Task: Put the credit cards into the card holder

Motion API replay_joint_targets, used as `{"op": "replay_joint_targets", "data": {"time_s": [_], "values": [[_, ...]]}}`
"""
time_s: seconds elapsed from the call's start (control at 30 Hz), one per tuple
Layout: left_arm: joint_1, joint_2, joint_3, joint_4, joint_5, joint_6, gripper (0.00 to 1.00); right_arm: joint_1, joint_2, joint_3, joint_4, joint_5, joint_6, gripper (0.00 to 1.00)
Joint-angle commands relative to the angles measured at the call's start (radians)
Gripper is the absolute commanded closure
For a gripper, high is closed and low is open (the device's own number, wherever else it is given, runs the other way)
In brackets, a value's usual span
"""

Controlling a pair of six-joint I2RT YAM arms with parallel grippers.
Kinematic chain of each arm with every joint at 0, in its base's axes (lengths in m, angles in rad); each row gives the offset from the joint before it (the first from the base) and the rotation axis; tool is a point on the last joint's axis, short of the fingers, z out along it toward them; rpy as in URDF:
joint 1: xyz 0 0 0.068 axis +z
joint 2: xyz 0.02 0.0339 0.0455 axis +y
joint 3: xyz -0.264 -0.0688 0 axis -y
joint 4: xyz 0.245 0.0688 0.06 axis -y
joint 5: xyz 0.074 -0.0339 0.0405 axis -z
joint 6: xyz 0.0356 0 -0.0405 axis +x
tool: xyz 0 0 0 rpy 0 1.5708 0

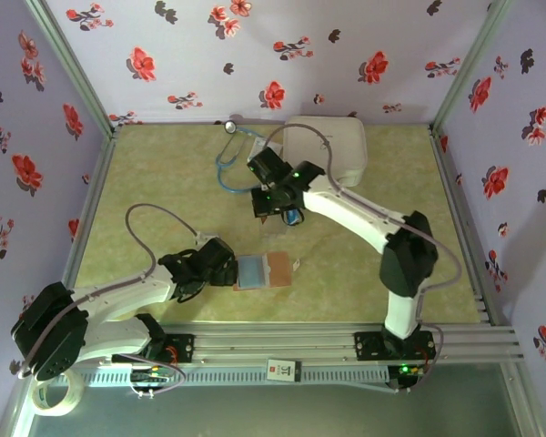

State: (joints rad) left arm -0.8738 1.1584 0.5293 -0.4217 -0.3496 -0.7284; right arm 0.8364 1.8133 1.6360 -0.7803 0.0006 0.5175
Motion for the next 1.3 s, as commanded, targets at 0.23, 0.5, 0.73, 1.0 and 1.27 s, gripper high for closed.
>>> {"op": "replay_joint_targets", "data": {"time_s": [0.23,0.5,0.73,1.0,1.27], "values": [[-0.016,-0.013,0.035,0.024,0.054,0.040,0.00,0.019,-0.337,-0.572,0.457,-0.198,0.139,1.00],[-0.077,0.059,0.083,0.005,0.009,0.041,0.00,0.097,-0.386,-0.839,0.705,-0.200,0.229,1.00],[-0.111,0.120,0.110,-0.022,-0.044,0.039,0.00,0.129,-0.362,-0.926,0.812,-0.173,0.258,1.00],[-0.118,0.170,0.122,-0.004,-0.059,0.047,0.00,0.123,-0.362,-0.962,0.824,-0.117,0.253,1.00],[-0.123,0.184,0.122,0.028,-0.058,0.070,0.00,0.100,-0.359,-1.000,0.838,-0.105,0.260,1.00]]}}
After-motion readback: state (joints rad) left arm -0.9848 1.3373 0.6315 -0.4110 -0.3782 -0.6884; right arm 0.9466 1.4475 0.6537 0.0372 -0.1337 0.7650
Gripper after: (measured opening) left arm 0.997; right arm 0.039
